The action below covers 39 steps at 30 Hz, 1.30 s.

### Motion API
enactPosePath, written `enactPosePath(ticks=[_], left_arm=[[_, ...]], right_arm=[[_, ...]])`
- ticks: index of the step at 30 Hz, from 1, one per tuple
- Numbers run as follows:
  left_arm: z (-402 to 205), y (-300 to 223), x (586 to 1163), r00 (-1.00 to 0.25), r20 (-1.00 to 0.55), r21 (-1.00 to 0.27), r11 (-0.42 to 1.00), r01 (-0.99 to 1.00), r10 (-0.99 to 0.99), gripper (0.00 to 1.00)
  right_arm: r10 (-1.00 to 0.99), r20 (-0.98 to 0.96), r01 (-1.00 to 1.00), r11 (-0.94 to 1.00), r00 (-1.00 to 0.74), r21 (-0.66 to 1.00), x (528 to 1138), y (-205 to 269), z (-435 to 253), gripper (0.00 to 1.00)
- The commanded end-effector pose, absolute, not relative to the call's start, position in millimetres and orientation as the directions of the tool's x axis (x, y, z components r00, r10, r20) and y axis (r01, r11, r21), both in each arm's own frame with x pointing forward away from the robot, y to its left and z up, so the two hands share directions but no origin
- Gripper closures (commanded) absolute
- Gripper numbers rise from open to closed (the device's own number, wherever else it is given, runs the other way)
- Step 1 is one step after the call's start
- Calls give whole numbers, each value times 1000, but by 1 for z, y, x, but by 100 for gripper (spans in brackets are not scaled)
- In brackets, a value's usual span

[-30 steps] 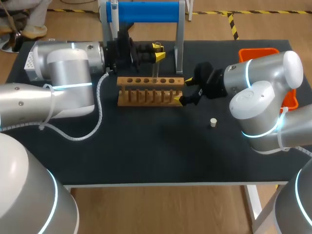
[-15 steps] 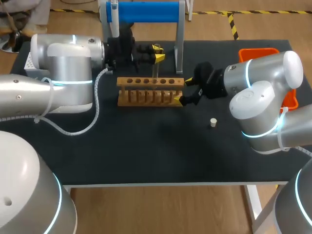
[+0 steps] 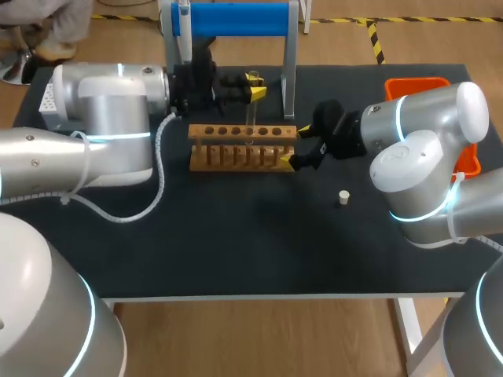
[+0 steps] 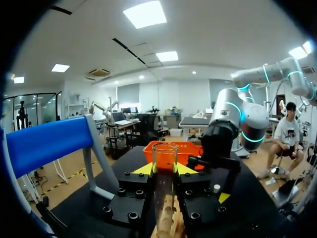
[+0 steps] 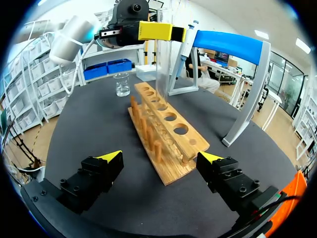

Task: Invert the test tube, pick up the pipette, mount the tip to pipette, aspirate from beaker and dispense into the tube, eject the tip, return the pipette, and cap with the stopper.

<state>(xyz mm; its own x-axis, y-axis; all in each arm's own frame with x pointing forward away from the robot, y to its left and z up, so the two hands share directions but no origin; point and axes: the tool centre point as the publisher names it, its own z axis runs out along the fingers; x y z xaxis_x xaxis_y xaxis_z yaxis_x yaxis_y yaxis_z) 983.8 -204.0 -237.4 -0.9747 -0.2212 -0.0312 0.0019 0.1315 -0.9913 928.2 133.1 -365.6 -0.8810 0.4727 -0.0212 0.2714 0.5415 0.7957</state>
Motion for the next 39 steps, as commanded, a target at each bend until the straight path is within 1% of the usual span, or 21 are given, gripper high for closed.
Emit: enactPosePath(ticks=[1, 5, 23, 39], left_arm=[[-243, -202, 982, -970, -38, -995, 96, 15, -241, 100], [-243, -200, 982, -965, -48, -997, 70, 31, -257, 100], [-250, -201, 985, -967, -60, -994, 101, 35, -249, 100], [-261, -199, 986, -966, -63, -994, 102, 38, -252, 100]], right_arm=[[471, -20, 271, 541, -882, 796, 928, 132, -366, 0], [471, -20, 271, 541, -882, 796, 928, 132, -366, 0], [471, -20, 271, 541, -882, 796, 928, 132, -366, 0], [471, -20, 271, 541, -882, 796, 928, 132, -366, 0]])
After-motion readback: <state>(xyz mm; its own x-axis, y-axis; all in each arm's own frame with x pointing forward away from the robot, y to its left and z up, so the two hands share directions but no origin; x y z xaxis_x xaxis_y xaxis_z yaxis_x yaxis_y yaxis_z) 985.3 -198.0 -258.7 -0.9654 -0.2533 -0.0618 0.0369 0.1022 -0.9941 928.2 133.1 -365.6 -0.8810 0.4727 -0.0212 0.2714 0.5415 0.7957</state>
